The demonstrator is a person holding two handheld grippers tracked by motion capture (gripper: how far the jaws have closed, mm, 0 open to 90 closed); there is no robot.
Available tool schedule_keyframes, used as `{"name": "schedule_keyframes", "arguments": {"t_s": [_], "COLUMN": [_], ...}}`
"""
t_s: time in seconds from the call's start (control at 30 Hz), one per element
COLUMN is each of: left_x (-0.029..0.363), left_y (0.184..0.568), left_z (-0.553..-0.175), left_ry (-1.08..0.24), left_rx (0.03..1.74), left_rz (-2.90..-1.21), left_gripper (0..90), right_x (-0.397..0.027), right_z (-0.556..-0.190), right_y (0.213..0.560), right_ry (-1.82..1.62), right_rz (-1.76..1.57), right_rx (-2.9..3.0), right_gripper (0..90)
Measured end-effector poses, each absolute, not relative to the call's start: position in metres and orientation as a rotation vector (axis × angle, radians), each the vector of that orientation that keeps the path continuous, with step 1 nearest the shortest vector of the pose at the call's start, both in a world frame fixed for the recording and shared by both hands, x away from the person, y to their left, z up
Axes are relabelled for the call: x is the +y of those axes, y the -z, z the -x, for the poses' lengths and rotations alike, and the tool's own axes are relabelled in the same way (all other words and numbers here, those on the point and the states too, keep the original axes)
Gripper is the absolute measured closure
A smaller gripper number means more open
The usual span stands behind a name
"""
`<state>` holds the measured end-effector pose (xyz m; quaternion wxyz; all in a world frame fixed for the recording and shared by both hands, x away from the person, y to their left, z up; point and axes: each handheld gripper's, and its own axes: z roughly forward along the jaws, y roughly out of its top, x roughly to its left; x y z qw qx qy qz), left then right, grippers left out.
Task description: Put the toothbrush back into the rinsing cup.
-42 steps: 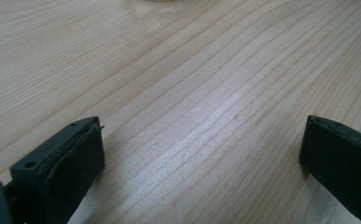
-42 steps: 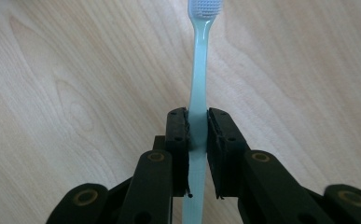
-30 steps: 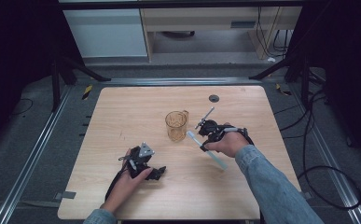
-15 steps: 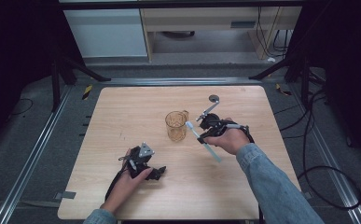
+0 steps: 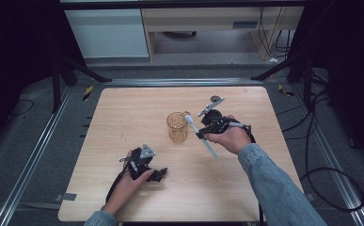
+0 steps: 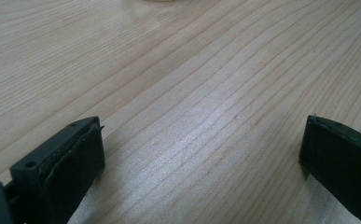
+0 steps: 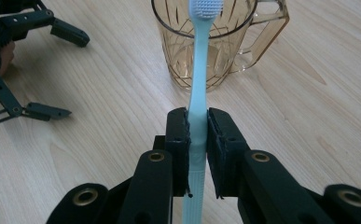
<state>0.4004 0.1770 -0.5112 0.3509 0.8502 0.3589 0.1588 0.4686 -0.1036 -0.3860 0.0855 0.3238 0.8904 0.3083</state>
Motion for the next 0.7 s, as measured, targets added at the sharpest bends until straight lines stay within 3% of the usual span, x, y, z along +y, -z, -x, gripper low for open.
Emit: {"name": "schedule_keyframes", "arguments": {"t_s": [0.7], "left_x": [0.177], "left_y": [0.511], "left_z": [-0.4], "left_ry": [-0.411], "left_rx": [0.929], "left_rz": [-2.201], "left_gripper": [0.0], "right_x": [-0.106], "right_z": [-0.474], "right_y": [0.373], "right_ry": [-1.033], "right_rz": [-1.011], "right_rx": [2.528], "right_gripper": [79.0]}}
